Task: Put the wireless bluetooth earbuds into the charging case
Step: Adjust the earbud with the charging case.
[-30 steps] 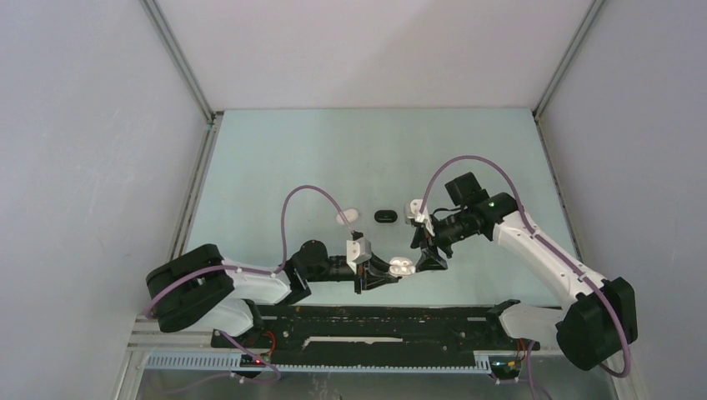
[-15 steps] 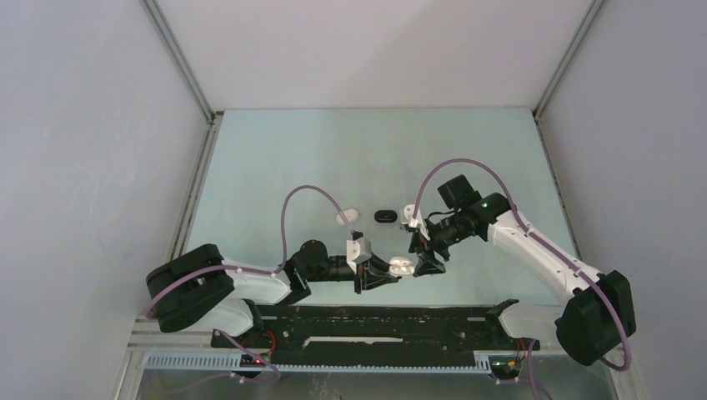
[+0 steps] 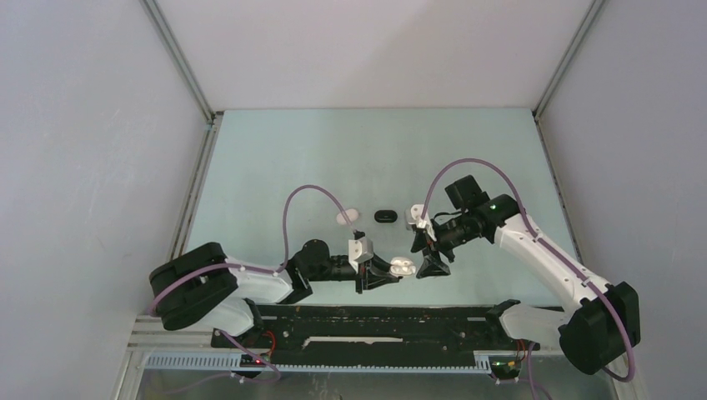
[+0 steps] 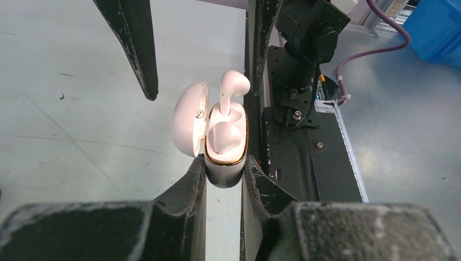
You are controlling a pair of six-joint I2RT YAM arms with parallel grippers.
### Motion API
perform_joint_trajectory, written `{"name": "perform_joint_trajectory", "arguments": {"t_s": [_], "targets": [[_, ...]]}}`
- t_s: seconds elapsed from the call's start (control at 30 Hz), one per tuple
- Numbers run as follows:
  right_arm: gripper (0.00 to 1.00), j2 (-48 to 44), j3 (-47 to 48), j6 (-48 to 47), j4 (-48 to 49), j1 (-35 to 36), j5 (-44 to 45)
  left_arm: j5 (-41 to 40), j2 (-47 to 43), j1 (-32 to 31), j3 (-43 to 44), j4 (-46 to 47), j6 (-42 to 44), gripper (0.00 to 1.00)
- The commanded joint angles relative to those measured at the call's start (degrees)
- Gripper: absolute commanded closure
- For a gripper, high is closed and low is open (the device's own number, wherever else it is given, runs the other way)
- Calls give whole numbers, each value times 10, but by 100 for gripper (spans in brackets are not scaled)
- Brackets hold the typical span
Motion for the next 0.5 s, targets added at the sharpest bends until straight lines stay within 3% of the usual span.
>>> {"name": "perform_joint_trajectory", "arguments": {"t_s": [0.0, 0.47], "targets": [[29, 0, 11, -9, -8, 7, -28, 11, 2, 4, 25, 15, -2, 100], [29, 19, 12, 24, 29, 8, -13, 29, 12, 3, 32, 14, -7, 100]]}}
